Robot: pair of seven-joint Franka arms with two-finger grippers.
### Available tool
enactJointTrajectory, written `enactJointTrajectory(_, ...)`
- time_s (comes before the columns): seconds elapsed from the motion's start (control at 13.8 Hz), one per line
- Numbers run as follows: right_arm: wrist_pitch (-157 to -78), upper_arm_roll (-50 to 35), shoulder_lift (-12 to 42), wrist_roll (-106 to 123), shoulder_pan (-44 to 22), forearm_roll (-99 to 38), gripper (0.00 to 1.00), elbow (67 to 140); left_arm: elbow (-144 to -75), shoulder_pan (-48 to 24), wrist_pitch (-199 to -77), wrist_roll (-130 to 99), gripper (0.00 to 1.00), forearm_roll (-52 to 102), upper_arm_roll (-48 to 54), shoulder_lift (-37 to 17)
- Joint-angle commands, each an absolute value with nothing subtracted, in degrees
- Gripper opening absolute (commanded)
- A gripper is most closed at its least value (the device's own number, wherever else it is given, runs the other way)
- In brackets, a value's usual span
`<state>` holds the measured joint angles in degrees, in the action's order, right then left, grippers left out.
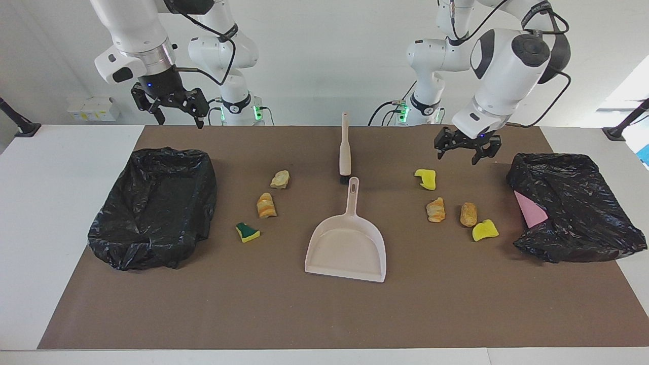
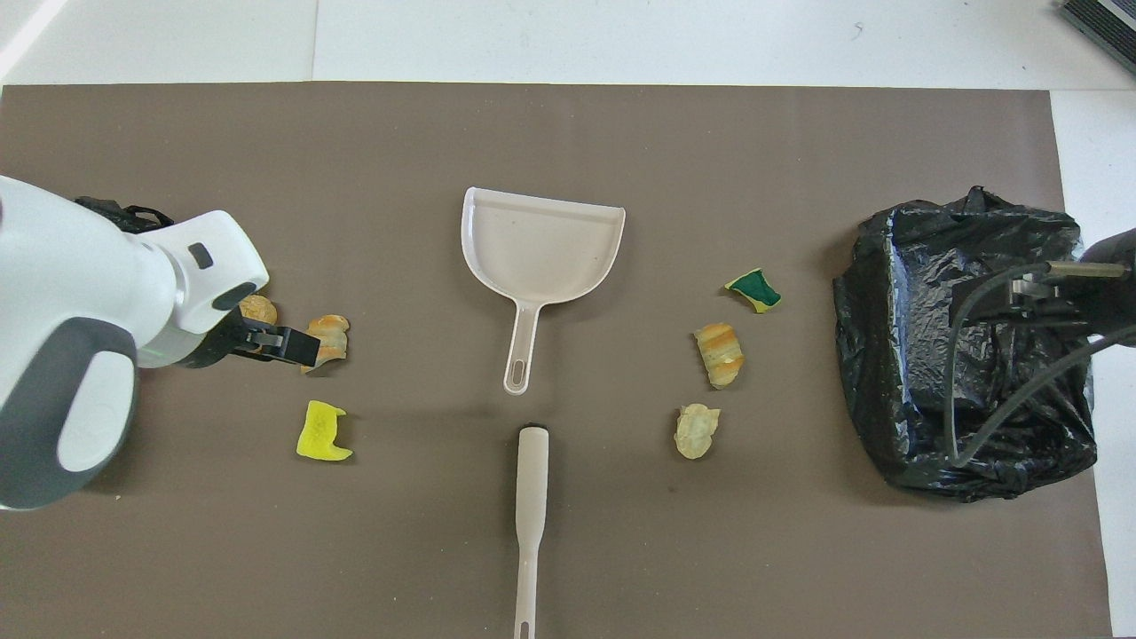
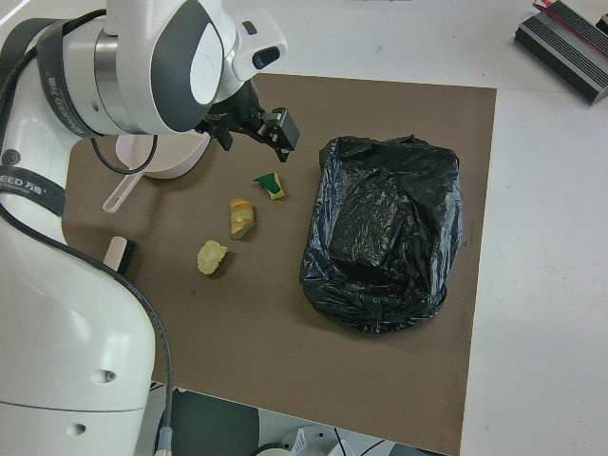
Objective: Sweep and dump trash in bin
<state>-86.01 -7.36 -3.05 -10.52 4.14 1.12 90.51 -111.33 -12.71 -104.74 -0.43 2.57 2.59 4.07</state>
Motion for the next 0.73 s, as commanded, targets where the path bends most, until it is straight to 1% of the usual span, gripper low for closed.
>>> enactJointTrajectory(0.0,-87.71,-7.56,-4.75,-10.11,4.66,0.62,1.00,93.07,-118.63,-17.57,-110.46,-6.31,1.00,2.90,1.85,7.29)
enactJointTrajectory(0.15,-87.80,-7.56,-5.09,-10.46,4.48,0.35,1.00,93.60,-122.41,-21.60,-113.45,-10.52,1.00,2.99,1.85,8.52)
enactJointTrajectory(0.29,-88.94,-7.56,-6.32,-12.38,5.00,0.35,1.00,95.79,-126.80,-25.55,-117.40,-15.27,1.00,2.90,1.85,10.28)
enactJointTrajectory(0.44,-90.35,-7.56,-6.94,-11.34,5.01,0.35,1.00,97.46,-129.97,-30.21,-120.05,-19.40,1.00,2.99,1.85,10.46)
enactJointTrajectory(0.65,-94.99,-7.73,-5.54,-12.39,2.12,0.35,1.00,98.43,-135.16,-39.34,-125.75,-28.62,1.00,2.99,1.85,10.81)
